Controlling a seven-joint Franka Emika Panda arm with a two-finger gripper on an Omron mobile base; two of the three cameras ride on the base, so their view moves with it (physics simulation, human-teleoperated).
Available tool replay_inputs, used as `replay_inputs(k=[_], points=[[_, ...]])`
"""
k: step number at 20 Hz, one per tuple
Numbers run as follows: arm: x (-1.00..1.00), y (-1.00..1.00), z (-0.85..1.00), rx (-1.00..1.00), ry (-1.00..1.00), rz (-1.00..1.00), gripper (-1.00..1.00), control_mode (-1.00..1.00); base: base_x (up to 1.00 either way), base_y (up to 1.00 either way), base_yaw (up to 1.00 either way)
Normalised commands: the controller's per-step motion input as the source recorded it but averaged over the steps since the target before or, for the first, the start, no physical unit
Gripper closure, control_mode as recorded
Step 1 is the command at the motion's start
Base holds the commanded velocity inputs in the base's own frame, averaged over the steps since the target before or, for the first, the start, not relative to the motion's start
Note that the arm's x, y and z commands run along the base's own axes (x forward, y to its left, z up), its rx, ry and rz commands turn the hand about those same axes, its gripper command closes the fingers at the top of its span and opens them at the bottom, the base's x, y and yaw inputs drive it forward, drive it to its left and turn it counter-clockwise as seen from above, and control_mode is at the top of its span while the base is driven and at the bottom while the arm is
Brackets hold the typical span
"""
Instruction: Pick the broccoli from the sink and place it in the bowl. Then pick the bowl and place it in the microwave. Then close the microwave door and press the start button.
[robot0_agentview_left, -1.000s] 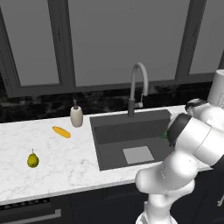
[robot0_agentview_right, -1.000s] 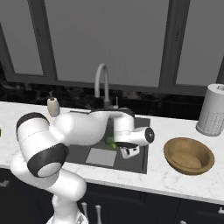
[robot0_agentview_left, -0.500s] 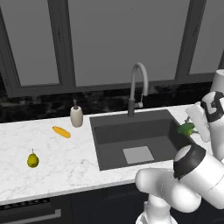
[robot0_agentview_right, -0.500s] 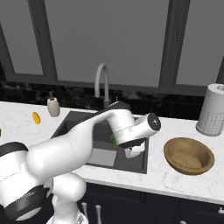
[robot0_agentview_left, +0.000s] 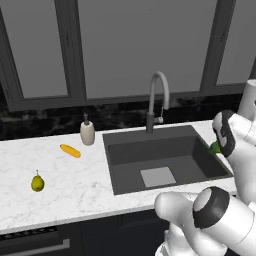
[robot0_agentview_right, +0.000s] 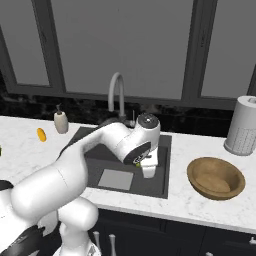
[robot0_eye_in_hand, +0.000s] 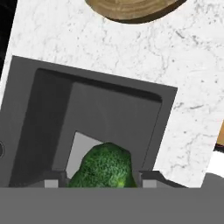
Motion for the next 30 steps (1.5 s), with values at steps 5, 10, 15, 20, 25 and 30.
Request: replay_inputs(k=[5,10,15,20,25,30], points=[[0.0,-0.08,0.07,-0.5,0.19,-0.16,1.0,-1.0,0.0,0.0,0.0],[0.0,-0.57,0.04,-0.35,0.21,-0.15,1.0,-1.0,0.0,0.0,0.0],[0.0,-0.66,0.34,-0.1,0.14,-0.11,1.0,-1.0,0.0,0.0,0.0],[0.0,-0.7,0.41,0.12,0.07,-0.03,1.0,-1.0,0.0,0.0,0.0],[0.04,-0.65,0.06,0.1,0.04,0.0,1.0,-1.0,0.0,0.0,0.0],[0.26,-0.49,-0.01,0.0,0.0,0.0,1.0,-1.0,0.0,0.0,0.0]])
